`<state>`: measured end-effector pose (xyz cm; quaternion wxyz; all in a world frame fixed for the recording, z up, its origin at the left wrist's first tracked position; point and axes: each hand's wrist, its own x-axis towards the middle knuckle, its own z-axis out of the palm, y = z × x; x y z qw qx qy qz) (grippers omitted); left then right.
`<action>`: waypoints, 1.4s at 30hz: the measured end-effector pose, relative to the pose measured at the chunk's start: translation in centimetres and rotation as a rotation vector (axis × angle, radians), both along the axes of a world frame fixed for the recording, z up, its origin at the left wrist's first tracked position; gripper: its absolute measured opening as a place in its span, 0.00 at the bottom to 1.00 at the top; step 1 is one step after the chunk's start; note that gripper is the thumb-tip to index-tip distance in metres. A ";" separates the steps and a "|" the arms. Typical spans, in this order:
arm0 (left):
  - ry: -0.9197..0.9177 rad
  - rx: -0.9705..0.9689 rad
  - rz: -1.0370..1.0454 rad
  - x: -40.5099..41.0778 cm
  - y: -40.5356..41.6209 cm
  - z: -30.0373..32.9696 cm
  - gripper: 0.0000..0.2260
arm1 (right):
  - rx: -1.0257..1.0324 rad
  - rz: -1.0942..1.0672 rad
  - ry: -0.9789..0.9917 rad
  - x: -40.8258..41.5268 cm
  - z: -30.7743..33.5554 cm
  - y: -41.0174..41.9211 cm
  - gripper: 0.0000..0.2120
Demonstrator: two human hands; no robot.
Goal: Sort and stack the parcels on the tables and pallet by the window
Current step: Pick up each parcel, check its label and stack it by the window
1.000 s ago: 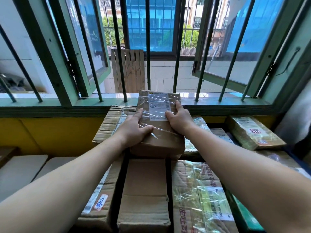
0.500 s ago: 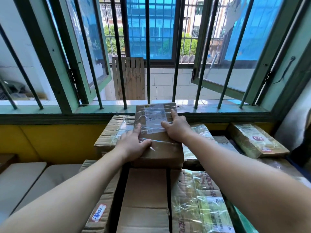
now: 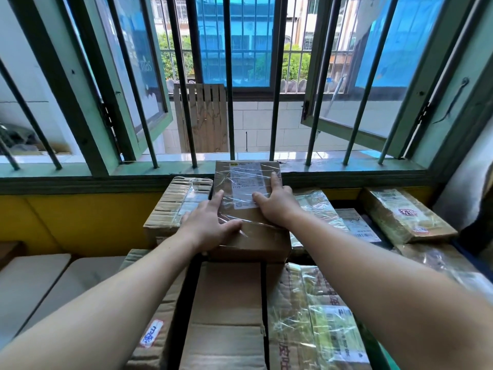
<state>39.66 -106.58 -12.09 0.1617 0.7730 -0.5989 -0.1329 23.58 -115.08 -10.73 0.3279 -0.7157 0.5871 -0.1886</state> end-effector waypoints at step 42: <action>-0.172 0.199 0.101 0.5 -1.3 -0.1 0.36 | -0.040 0.052 0.267 0.9 -1.9 -1.8 0.35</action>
